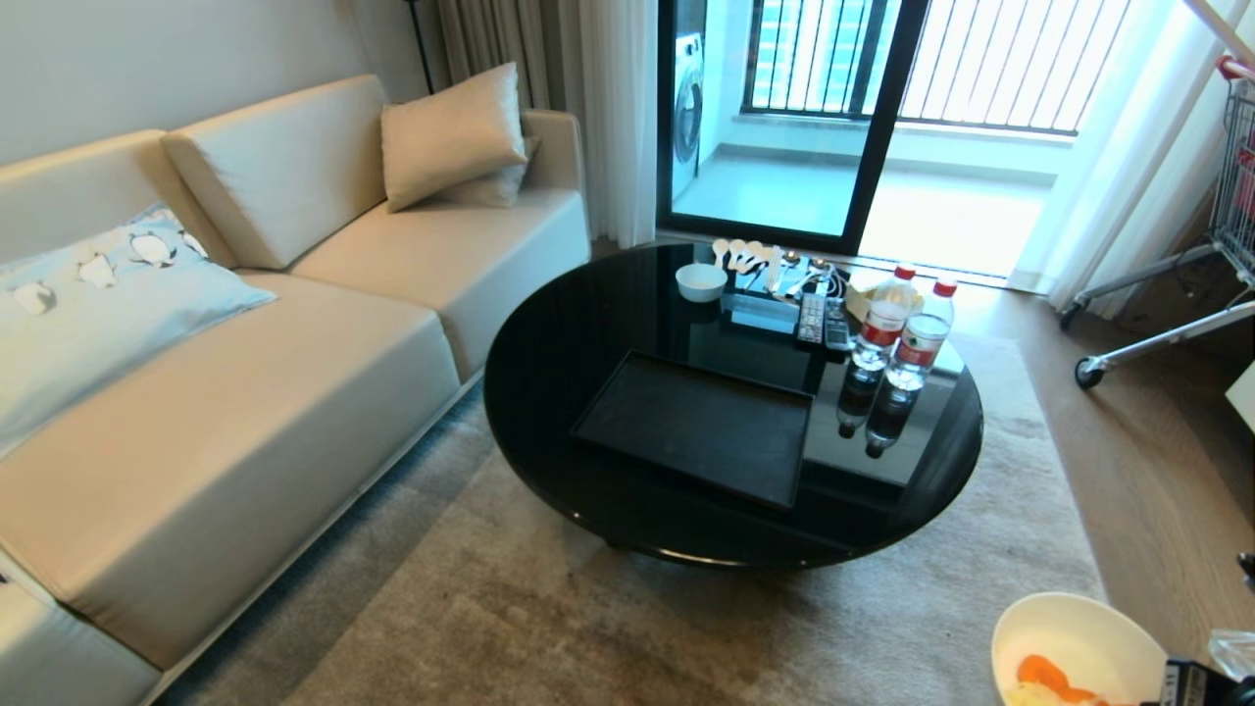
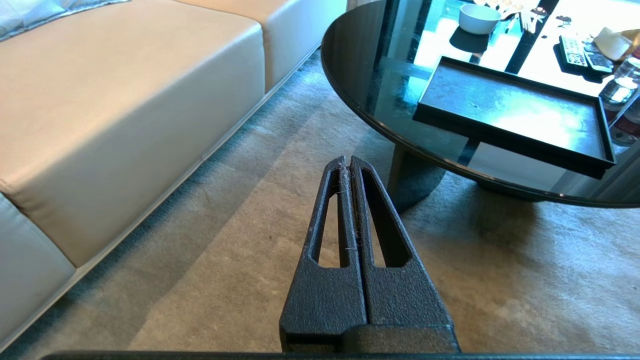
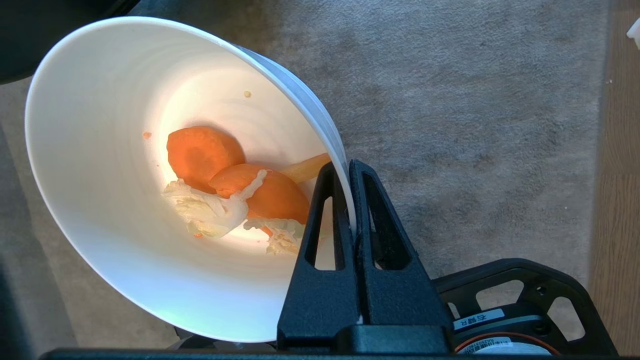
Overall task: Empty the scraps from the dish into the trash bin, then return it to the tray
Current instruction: Move the bowl over the trash can
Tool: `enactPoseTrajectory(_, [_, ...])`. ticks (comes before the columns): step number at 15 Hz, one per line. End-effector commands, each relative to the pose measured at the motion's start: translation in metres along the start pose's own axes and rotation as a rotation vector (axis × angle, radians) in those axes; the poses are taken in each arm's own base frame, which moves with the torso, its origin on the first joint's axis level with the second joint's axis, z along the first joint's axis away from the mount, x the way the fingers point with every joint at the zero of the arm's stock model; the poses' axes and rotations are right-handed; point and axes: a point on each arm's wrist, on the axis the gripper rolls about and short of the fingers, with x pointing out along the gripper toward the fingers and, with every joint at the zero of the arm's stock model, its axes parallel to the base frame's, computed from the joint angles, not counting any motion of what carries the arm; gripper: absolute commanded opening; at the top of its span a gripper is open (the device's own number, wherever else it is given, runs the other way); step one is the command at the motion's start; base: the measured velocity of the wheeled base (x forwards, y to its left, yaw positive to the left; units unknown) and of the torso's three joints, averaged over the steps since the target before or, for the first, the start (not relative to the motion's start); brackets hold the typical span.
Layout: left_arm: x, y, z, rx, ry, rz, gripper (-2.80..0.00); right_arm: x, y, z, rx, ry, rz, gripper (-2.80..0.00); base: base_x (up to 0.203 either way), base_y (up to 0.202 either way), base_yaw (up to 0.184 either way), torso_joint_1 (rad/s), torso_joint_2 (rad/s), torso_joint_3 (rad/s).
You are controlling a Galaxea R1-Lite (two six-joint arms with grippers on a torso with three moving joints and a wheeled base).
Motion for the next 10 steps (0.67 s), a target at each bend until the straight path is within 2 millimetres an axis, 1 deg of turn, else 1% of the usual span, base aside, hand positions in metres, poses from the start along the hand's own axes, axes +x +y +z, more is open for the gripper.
enactPoseTrajectory(1, [0.0,0.0,0.0,-0.001,-0.001,0.001,-2.8,0.0007,0.0003,0.0001,0.016,0.004,-0.009,-2.8,0.0,0.0,0.0,0.0,0.0,0.0])
enactPoseTrajectory(3, [0.0,0.0,0.0,-0.001,-0.001,0.001,-2.8,0.0005,0.0,-0.0001,0.021,0.005,-0.011,-2.8,0.0,0.0,0.0,0.0,0.0,0.0])
enactPoseTrajectory(4, [0.0,0.0,0.0,-0.001,-0.001,0.001,-2.8,0.0002,0.0002,0.0002,0.024,0.003,-0.009,-2.8,-0.003,0.005,-0.066,-0.003,0.0,0.002])
enactPoseTrajectory(6, [0.0,0.0,0.0,-0.001,-0.001,0.001,-2.8,0.0001,-0.0004,-0.0002,0.026,0.003,-0.01,-2.8,-0.005,0.004,-0.136,0.002,0.0,0.003])
enactPoseTrajectory(10, [0.0,0.0,0.0,-0.001,-0.001,0.001,-2.8,0.0,-0.0004,0.0004,0.03,-0.001,-0.013,-2.8,0.0,0.011,-0.171,0.004,0.0,0.003])
